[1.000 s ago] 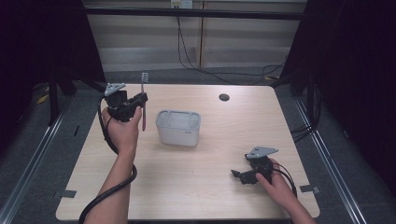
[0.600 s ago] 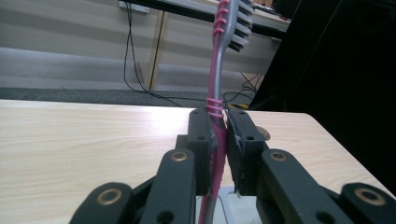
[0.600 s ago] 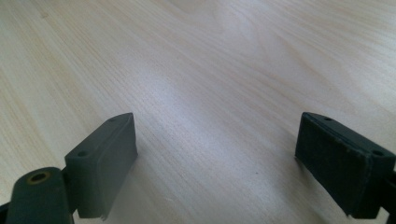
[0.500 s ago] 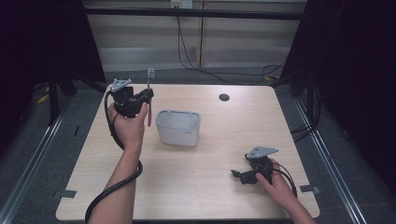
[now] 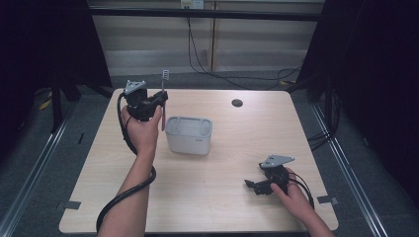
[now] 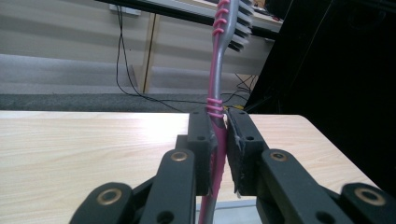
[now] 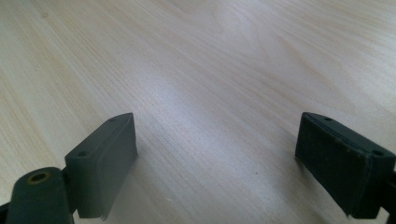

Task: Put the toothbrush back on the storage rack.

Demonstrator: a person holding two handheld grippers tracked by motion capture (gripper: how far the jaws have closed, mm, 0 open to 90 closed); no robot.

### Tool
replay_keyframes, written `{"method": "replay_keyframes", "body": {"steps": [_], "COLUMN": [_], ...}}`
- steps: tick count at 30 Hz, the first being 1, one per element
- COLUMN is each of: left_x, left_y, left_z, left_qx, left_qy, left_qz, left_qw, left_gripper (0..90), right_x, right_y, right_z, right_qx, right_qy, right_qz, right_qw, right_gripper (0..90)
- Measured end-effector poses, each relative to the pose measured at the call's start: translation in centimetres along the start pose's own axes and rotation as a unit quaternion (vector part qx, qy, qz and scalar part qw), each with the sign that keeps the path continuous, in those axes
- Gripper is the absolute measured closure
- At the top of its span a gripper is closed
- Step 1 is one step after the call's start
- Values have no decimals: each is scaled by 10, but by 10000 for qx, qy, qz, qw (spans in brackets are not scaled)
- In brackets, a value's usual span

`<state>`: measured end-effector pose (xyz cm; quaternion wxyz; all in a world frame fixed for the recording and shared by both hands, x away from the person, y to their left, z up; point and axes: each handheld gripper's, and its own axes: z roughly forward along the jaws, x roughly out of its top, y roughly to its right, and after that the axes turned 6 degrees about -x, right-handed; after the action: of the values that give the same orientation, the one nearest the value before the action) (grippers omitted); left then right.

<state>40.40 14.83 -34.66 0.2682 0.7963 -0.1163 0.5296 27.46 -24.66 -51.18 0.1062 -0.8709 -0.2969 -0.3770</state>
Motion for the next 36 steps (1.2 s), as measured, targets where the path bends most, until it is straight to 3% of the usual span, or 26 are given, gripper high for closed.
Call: {"method": "replay_keyframes", "body": {"steps": [19,36], "left_x": [-2,-14], "left_y": [5,4], "left_z": [19,24], "left_qx": [-46,-2], "left_qy": [-23,-91], "left_qz": [90,77], "left_qw": [9999,9999], "left_gripper": [805,805], "right_x": [0,0], "right_y": [0,0], "right_z": [0,0], "right_qx": [12,20], "right_qy": [10,6], "right_qz": [-1,-8], "right_qw": [10000,10000], "right_gripper": [117,117]}}
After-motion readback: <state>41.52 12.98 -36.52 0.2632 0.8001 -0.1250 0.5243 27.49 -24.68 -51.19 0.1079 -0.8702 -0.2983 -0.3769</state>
